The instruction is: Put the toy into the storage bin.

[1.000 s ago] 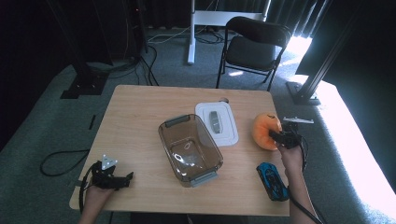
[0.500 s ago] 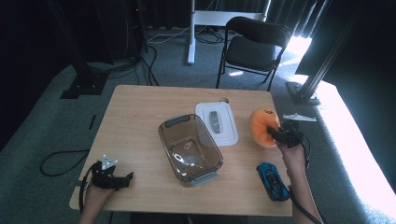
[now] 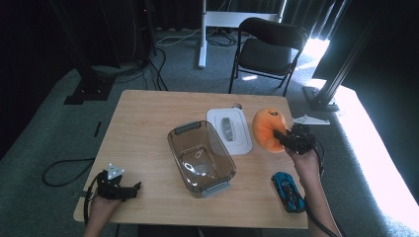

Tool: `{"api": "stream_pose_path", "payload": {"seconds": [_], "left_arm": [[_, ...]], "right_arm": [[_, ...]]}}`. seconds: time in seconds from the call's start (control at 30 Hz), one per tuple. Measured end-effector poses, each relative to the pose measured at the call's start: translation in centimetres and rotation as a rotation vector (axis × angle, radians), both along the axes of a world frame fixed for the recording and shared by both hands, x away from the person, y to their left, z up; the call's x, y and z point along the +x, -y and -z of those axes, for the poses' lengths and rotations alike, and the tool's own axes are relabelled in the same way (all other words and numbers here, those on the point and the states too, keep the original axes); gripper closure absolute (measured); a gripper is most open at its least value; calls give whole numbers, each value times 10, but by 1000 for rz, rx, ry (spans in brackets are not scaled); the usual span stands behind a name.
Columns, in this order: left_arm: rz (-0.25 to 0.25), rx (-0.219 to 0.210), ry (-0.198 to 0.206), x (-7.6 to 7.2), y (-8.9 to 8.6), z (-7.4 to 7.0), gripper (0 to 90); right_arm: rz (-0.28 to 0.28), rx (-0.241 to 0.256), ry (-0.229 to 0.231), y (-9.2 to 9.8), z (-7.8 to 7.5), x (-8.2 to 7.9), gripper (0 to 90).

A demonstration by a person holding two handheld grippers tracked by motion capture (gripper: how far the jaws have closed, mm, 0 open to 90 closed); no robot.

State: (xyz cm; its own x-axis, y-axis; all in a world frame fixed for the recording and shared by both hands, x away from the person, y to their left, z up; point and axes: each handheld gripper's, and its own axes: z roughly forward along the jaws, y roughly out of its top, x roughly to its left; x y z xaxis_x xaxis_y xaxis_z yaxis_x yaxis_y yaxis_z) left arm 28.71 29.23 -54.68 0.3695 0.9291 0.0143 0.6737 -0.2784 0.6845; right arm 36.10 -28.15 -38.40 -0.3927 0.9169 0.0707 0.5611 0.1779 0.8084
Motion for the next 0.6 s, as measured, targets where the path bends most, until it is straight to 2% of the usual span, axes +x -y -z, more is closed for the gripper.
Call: {"api": "stream_pose_path", "payload": {"seconds": [0.27, 0.37, 0.6], "left_arm": [[0, 0, 0, 0, 0, 0, 2], [0, 0, 0, 0, 0, 0, 2], [-1, -2, -1, 0, 0, 0, 2]], "right_arm": [[-84, 9, 35, -21, -16, -10, 701], [-145, 9, 49, -33, -23, -16, 701], [-224, -1, 75, -55, -31, -24, 700]]}}
